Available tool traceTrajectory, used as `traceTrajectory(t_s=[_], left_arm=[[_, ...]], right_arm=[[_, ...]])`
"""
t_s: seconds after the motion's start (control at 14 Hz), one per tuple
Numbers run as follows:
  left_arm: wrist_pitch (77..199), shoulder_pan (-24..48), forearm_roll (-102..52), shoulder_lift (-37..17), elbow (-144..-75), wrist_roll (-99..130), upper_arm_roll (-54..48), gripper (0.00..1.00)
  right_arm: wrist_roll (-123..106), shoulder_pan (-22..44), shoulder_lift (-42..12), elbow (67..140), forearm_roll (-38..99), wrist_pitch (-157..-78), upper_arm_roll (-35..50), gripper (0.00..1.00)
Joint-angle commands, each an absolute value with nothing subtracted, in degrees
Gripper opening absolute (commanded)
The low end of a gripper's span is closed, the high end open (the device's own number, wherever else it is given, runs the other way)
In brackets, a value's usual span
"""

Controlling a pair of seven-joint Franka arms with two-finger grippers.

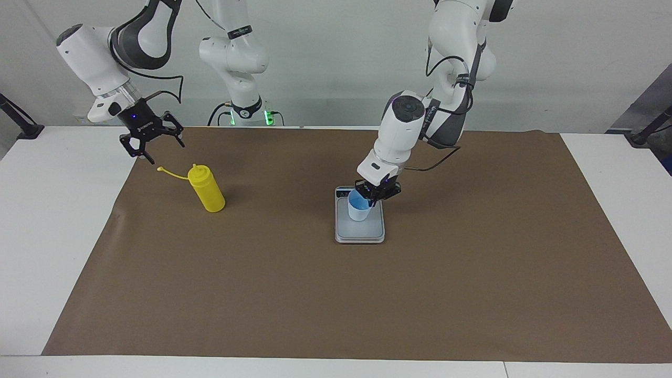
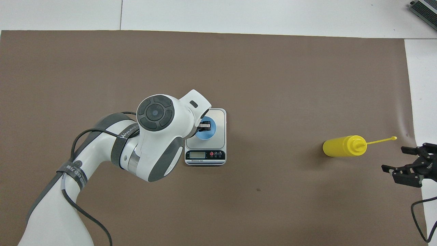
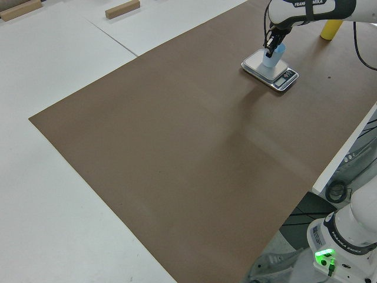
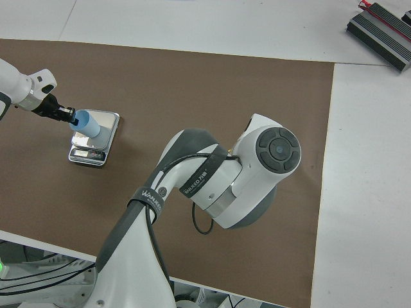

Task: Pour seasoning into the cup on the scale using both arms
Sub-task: 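Carry the cup onto the scale while the right gripper approaches the bottle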

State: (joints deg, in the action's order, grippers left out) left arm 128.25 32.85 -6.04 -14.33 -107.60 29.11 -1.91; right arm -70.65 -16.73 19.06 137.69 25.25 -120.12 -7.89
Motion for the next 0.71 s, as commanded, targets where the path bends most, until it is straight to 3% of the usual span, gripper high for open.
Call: traceTrajectory(t_s=[0.0,0.21,0.28,0.36,0.64], left_arm=[[127.4,33.1,-6.8,-14.1,-107.8,29.6,-1.5,0.0],[128.2,33.1,-6.8,-14.1,-107.8,29.6,-1.5,0.0],[129.2,32.9,-6.8,-14.2,-107.8,29.4,-1.5,0.33],[130.1,32.8,-6.8,-14.2,-108.0,29.4,-1.6,0.99],[128.7,32.9,-6.8,-13.5,-107.8,29.4,-1.6,1.0]], right_arm=[[-82.1,-19.5,18.9,141.8,33.2,-123.4,-7.4,1.0],[-94.3,-21.8,15.0,143.3,43.8,-123.6,-7.5,1.0],[-99.8,-22.6,12.8,143.3,47.3,-123.6,-7.4,1.0],[-104.9,-23.4,11.0,143.3,50.7,-123.5,-7.5,1.0],[-119.0,-25.1,5.7,145.6,62.5,-120.6,-7.4,1.0]])
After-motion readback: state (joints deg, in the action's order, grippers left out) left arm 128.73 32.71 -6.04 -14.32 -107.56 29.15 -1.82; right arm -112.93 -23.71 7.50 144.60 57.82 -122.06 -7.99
